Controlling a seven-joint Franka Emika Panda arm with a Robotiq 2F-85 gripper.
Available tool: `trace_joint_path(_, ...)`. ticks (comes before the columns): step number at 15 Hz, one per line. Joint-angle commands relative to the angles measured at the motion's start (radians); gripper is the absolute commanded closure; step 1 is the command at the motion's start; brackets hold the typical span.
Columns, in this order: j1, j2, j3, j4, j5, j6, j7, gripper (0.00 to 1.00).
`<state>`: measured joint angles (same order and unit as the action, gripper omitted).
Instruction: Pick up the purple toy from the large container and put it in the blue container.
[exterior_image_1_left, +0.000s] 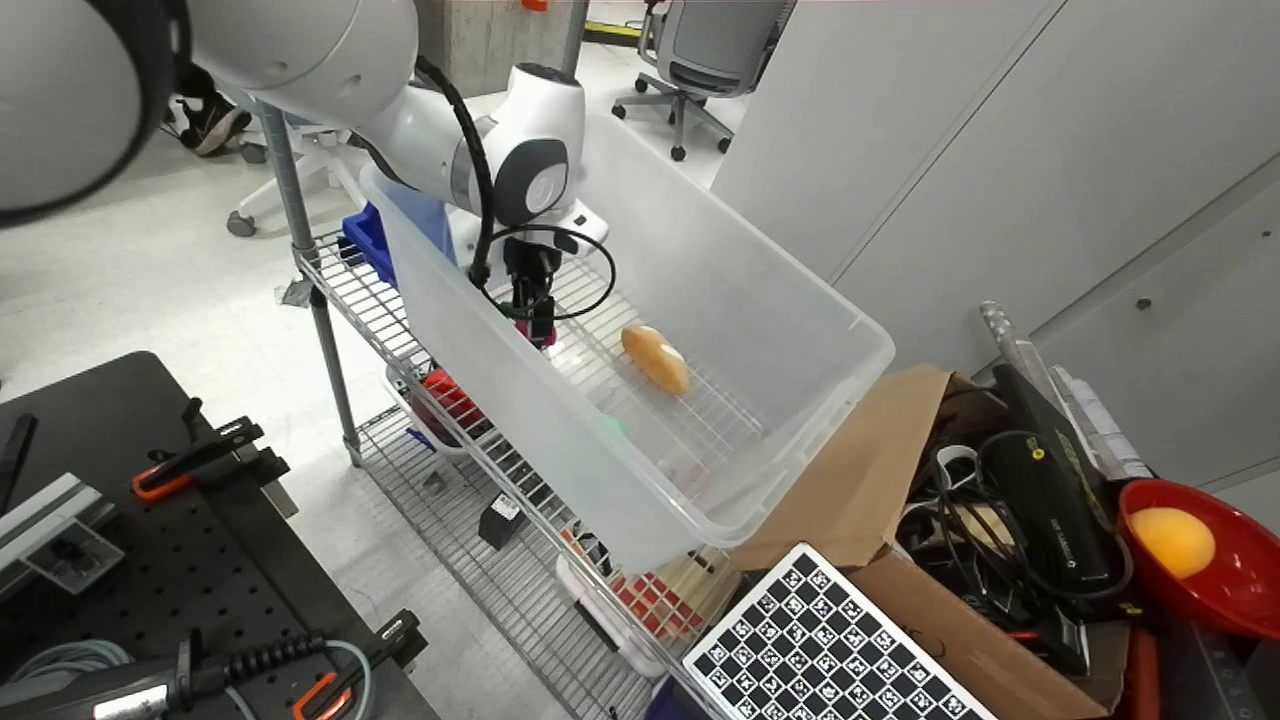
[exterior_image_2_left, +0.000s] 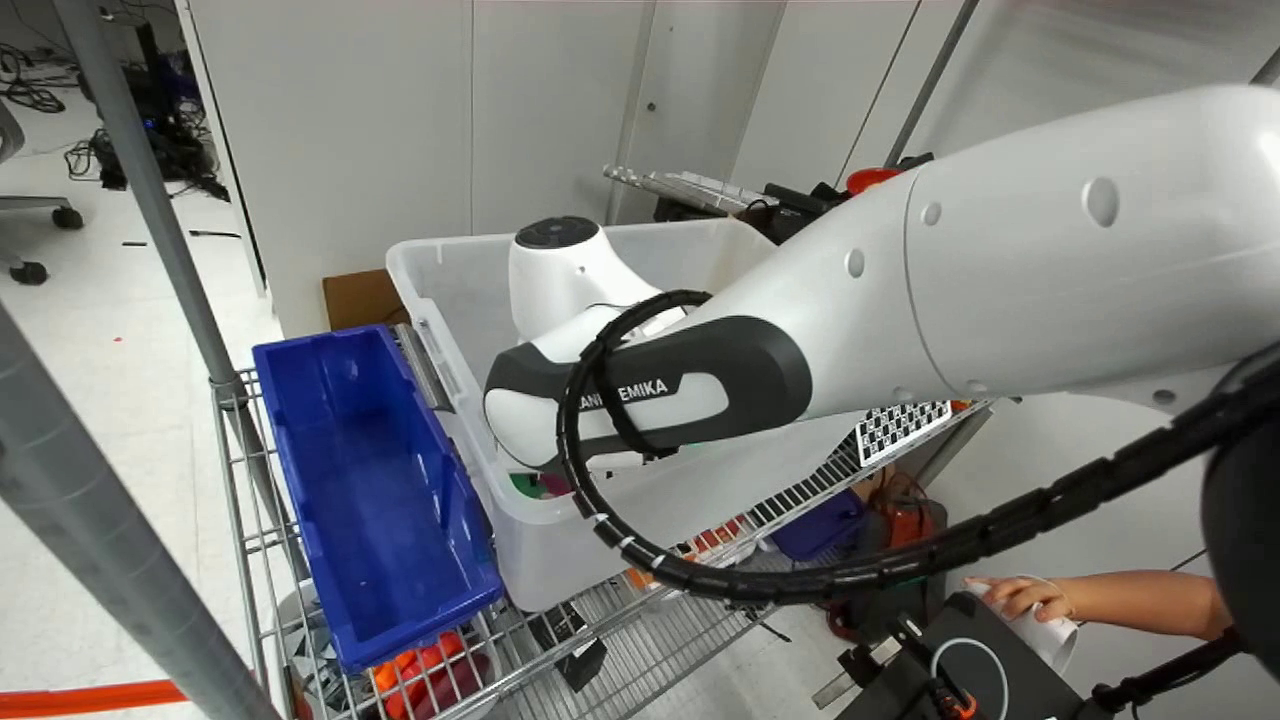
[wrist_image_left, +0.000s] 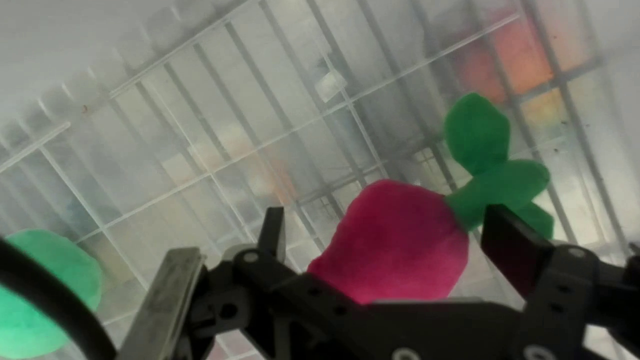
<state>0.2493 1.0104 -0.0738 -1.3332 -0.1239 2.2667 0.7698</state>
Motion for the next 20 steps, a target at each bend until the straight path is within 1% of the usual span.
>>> trace_joint_path(1,-0.004,0.073,-0.004,0.089,0.043,-0.021,0.013,0.25)
trace_joint_path(2,-0.009,0.083,-0.001,0.098,0.056,-0.025,0.012,0.26)
trace_joint_path(7,-0.022,0.086,-0.001,0.114,0.106,-0.046,0.011,0.66)
trace_joint_path(9,-0.024,0.068,-0.001,0.103,0.118,-0.047,0.008,0.79)
trace_joint_path(10,-0.024,0.053,-0.003,0.093,0.120,-0.040,0.006,0.87)
trace_joint_path(11,-0.017,0.035,-0.017,0.081,0.114,-0.017,0.022,0.93)
trace_joint_path(12,-0.022,0.018,-0.017,0.076,0.119,-0.025,0.024,0.99)
trace_joint_path(13,-0.028,-0.021,-0.020,0.050,0.128,-0.028,0.034,0.98)
trace_joint_path(15,-0.044,-0.111,-0.021,-0.012,0.153,0.017,0.065,0.96)
trace_joint_path(16,-0.058,-0.156,-0.006,-0.044,0.181,0.049,0.076,0.98)
trace_joint_path(17,-0.070,-0.201,0.009,-0.076,0.207,0.069,0.073,0.99)
trace_joint_path(18,-0.083,-0.253,0.029,-0.117,0.239,0.097,0.054,0.97)
trace_joint_path(20,-0.106,-0.360,0.076,-0.206,0.296,0.165,-0.002,0.97)
